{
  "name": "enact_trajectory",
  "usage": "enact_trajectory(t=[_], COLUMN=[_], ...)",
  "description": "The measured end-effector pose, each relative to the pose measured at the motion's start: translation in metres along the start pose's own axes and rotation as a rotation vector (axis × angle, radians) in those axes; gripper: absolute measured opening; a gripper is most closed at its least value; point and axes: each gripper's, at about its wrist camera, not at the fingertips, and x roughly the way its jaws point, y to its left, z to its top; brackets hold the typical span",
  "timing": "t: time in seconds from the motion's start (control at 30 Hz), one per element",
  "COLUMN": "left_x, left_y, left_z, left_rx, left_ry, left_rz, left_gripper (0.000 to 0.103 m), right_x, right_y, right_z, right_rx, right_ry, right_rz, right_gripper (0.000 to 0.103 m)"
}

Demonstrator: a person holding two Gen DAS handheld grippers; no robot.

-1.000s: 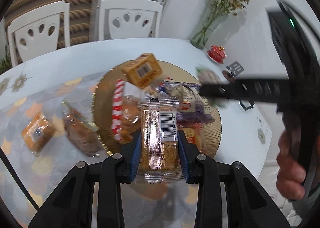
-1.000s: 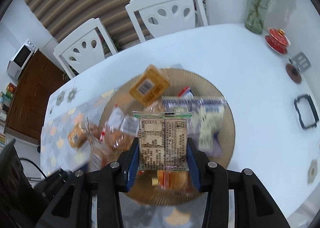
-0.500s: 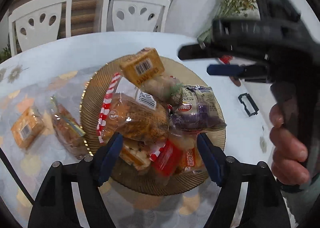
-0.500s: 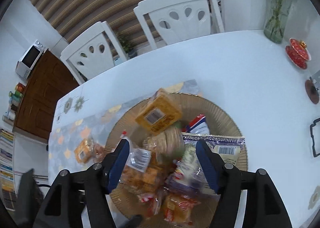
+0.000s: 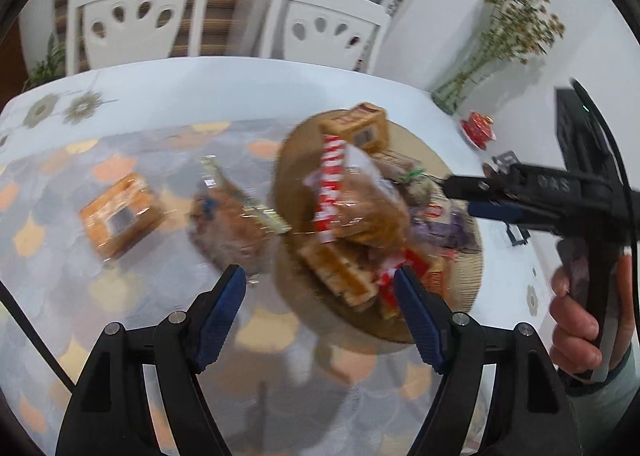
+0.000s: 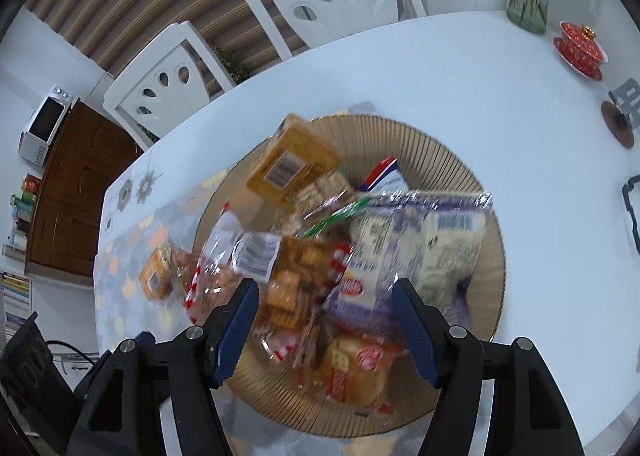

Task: Organize snacks
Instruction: 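Grasp the cartoon stick-biscuit bag with the right gripper while the left grasps the orange cake pack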

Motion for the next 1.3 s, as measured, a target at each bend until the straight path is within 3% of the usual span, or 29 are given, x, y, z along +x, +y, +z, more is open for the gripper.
enact_trajectory(t=[0.23,0.73,1.03,1.17,1.3], left_x=[-0.014,-0.031,-0.029,-0.018,-0.002], left_y=[0.032,0.048,0.089,0.112,0.134], left_z=[-0.005,-0.016,0.0,0.014,0.029], left_rx=[-0.078,-0.039,0.026,0.049,0.056], left_ry=[-0.009,-0.02,-0.005,0.019,0.059], left_rz=[0.04,0.118,0.18,0.2,0.172], left_gripper=[0.075,0.075,0.075,0.075,0.075], right_x=[0.002,0.0,0.012,0.032,0.061], right_y=[0.016,0.057,0.132,0.169,0.183], right_z=[-0.015,-0.026,-0.017,-0.015,-0.005], right_rx=[-0.02,-0.104,-0.351,-0.518,-0.563], right_ry=[0.015,0.017,0.001,-0.007,0.054], right_rz=[0.019,0.04,0.054,0.015,0.028], right_gripper=[0.067,0.067,0.067,0.064,0.063])
